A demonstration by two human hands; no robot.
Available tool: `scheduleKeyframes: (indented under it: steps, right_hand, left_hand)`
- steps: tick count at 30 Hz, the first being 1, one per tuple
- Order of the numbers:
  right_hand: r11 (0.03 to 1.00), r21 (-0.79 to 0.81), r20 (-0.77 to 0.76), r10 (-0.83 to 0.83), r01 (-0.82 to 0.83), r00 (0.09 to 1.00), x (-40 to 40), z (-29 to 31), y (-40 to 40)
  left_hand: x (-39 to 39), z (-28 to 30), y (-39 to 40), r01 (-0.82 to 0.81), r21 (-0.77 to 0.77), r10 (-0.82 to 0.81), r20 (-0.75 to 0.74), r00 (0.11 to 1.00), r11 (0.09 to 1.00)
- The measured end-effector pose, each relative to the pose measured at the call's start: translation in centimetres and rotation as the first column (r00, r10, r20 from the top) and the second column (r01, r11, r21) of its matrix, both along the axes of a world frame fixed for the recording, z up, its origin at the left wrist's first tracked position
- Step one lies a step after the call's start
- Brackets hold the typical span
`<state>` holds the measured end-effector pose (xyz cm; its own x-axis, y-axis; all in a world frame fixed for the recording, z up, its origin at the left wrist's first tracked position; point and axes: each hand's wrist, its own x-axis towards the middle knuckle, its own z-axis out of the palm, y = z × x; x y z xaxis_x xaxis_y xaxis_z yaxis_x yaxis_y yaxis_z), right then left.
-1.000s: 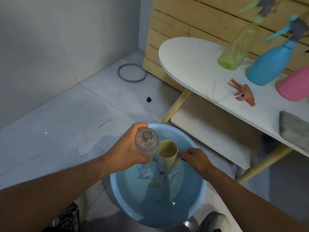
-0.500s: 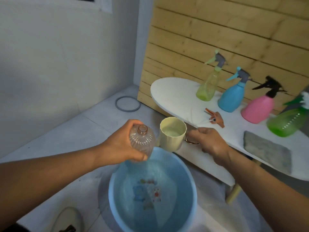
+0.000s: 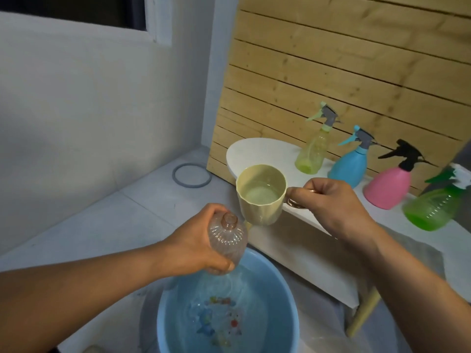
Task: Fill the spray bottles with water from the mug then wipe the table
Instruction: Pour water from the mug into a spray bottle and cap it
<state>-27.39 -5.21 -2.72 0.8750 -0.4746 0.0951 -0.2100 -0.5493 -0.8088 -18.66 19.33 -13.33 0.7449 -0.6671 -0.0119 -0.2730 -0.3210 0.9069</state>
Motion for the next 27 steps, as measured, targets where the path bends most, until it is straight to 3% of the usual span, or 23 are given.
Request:
scheduleKeyframes:
  steps: [7, 27]
  right_hand:
    - [0.99, -0.142, 0.017, -0.009, 0.012, 1.0, 0.1, 0.0, -0.3]
    - [0.944, -0.331, 0.007, -0.009, 0.011, 1.0, -0.8, -0.5, 0.8]
  left_hand:
    - [1.0, -0.6, -1.3, -0.014, -0.004, 0.014, 0.003, 1.0, 1.0]
    - [0.8, -1.8, -1.5, 0.027, 0.053, -0.027, 0.006, 1.0, 0.998]
